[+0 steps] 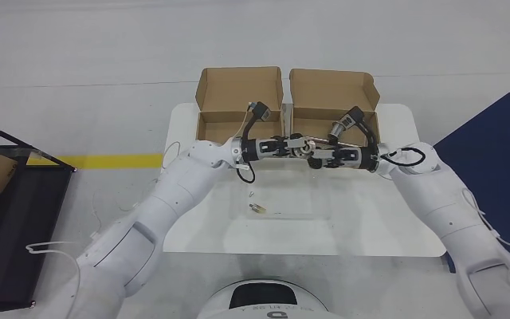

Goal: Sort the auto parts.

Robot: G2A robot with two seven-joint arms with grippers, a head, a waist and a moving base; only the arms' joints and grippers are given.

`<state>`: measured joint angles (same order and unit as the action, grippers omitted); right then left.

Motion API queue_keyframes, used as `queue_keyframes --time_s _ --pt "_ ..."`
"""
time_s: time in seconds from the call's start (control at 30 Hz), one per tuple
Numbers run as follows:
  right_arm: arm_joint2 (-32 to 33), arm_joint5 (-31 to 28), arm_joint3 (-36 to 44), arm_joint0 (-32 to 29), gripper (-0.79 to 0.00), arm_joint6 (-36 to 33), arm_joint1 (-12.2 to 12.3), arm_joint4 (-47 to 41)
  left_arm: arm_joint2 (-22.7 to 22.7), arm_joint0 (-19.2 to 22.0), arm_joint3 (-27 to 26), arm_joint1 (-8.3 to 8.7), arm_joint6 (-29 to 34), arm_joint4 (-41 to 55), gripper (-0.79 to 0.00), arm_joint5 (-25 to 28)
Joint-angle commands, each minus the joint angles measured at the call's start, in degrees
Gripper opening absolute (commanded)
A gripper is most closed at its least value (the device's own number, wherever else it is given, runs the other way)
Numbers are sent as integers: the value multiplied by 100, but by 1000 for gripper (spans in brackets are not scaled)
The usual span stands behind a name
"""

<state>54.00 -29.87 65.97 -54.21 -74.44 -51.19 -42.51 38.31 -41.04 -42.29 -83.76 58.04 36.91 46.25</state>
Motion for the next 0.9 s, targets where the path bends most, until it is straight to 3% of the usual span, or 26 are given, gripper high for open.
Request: queue_keyframes --time_s 0.0,0.1,0.2,0.5,0.8,0.87 --pt "-2 -7 13 -2 -200 7 4 5 -6 2 4 3 10 17 -785 -10" --pt "-10 -18 10 5 -317 18 6 12 -24 2 -1 4 25 27 -785 -25" --pt "-38 -33 -17 30 -376 34 -2 19 -45 8 8 3 28 21 -785 -29" --pt "-133 -62 -139 134 -453 63 -38 53 -97 36 47 -5 36 7 -785 -36" --pt "-182 -66 -210 182 -471 67 -56 53 -162 68 112 -23 25 -61 -785 -26" --pt "-193 -62 -222 194 -511 63 -60 60 -172 74 127 -30 21 -61 -785 -21"
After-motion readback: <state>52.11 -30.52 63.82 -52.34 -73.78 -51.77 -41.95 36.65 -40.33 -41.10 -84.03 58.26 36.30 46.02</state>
